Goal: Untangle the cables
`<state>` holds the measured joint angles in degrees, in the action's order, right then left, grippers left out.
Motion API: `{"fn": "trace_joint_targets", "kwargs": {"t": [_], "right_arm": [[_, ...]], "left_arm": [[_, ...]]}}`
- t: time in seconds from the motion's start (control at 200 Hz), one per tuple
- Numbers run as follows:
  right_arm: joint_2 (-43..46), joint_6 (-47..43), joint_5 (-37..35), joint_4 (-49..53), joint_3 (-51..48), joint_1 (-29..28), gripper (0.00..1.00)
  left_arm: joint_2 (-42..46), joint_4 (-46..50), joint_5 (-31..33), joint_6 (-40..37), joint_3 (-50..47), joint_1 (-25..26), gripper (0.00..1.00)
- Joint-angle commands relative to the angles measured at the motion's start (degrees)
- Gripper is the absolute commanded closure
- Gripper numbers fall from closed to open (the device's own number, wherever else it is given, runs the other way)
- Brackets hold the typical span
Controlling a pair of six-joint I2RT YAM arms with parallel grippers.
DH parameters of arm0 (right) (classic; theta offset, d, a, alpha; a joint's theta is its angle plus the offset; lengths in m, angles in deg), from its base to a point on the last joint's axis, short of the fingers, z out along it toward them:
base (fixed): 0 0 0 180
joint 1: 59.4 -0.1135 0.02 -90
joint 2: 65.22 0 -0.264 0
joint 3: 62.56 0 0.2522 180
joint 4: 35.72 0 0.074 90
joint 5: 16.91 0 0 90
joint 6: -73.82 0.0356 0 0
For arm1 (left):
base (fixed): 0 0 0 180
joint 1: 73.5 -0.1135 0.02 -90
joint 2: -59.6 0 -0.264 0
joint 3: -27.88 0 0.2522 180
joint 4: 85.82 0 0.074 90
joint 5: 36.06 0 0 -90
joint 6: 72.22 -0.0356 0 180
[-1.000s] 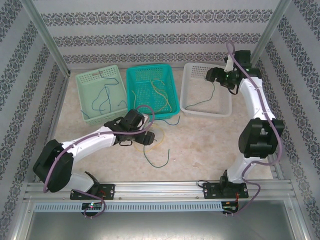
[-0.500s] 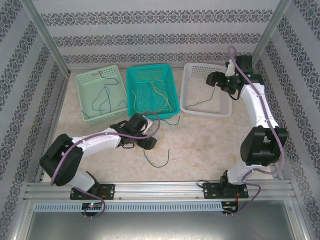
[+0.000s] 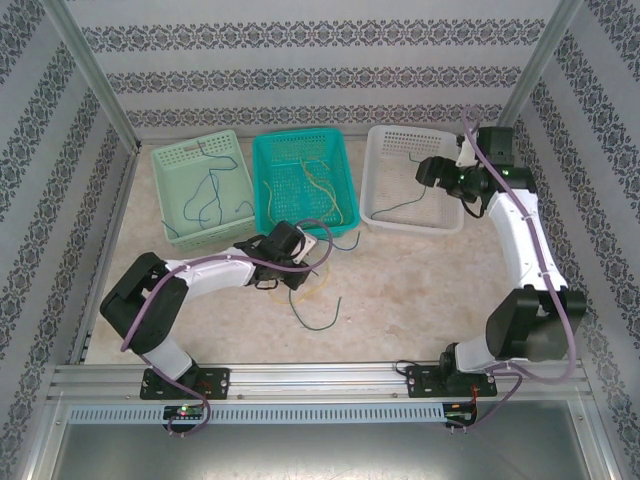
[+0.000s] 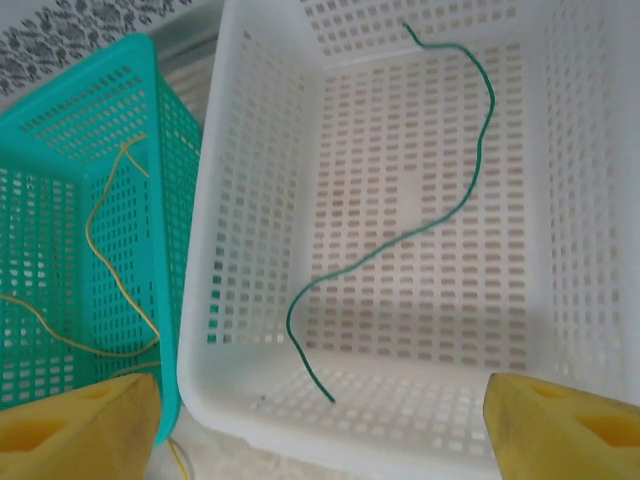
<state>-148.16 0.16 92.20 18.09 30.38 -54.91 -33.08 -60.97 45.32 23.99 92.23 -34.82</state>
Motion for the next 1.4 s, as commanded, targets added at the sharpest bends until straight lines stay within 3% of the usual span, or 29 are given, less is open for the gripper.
{"fn": "trace_joint_targets", "kwargs": {"t": [0.0, 0.21, 0.395, 0.515, 0.64, 0.859, 0.974, 1.189, 1.339, 1.399], "right_arm": [[3.74, 0.17, -1.61, -1.13, -4.44, -1.55, 0.16], [12.24, -0.65, -3.14, -3.36, -12.97, -6.77, 0.15], [17.36, 0.80, -4.84, -4.37, -18.52, -6.88, 0.13], [17.98, 0.54, -5.20, -3.69, -18.96, -6.60, 0.12], [17.24, 0.33, -4.71, -3.75, -18.13, -6.27, 0.11], [16.03, 0.95, -4.12, -3.93, -16.65, -6.16, 0.11], [16.36, 1.22, -4.21, -3.76, -16.98, -6.16, 0.11], [18.44, 1.37, -5.42, -2.89, -18.41, -6.16, 0.11], [19.55, 1.33, -6.09, -2.44, -19.27, -6.15, 0.10], [19.77, 1.37, -6.20, -2.44, -19.61, -6.08, 0.10]], "left_arm": [[4.31, -1.40, -0.44, -0.06, 0.25, 0.69, 0.87], [9.15, -0.89, -1.05, -0.78, 0.28, 0.86, 0.89], [6.77, 1.09, -0.02, -4.05, -1.92, 1.22, 0.63], [5.72, -0.23, 0.38, -4.91, -4.18, 1.36, 0.56], [5.38, -3.07, 0.93, -6.51, -5.99, 1.80, 0.31], [0.46, -5.66, 2.96, -9.72, -2.57, 2.34, 0.26], [-3.22, -7.03, 3.36, -10.17, 0.17, 2.28, 0.27], [-5.80, -9.01, 2.72, -9.30, 2.00, 2.34, 0.40], [-5.60, -8.01, 2.36, -8.01, 2.61, 2.28, 0.76], [-5.03, -7.46, 2.51, -7.54, 2.55, 2.28, 0.85]]}}
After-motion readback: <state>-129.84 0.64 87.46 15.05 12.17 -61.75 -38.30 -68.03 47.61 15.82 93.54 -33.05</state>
